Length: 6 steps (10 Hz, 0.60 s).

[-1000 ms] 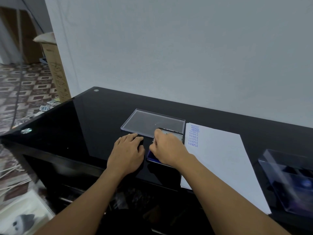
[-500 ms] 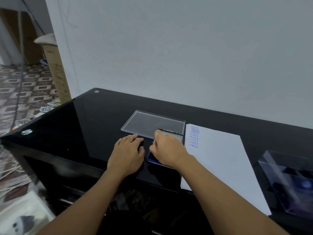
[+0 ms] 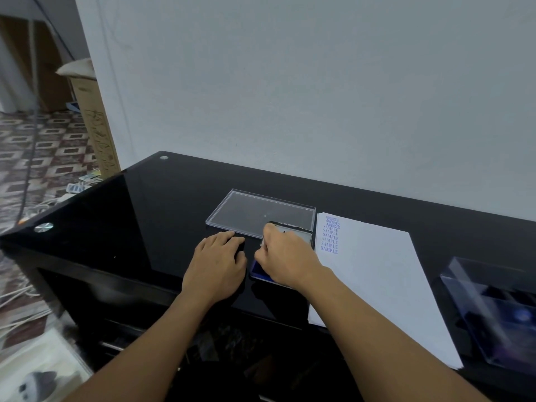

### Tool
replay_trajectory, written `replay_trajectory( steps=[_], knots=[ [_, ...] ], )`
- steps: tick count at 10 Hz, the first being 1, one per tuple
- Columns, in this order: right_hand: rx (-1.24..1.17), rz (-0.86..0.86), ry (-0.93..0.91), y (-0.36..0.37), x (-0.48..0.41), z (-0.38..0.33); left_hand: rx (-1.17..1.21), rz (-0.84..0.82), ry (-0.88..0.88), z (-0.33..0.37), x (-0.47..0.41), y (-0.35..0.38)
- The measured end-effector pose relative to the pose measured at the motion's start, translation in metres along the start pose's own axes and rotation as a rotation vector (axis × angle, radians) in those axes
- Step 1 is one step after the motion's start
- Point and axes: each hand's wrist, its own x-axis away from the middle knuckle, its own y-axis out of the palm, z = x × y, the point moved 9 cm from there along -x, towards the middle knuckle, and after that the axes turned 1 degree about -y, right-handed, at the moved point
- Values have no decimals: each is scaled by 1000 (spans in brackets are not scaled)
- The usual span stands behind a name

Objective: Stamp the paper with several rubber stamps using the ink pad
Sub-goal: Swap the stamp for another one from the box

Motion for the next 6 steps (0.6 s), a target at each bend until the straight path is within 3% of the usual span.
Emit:
replay_trajectory(
  steps=[6],
  knots=[
    [-23, -3, 37, 0, 0, 2, -9, 3, 7, 1, 0, 0]
  ],
)
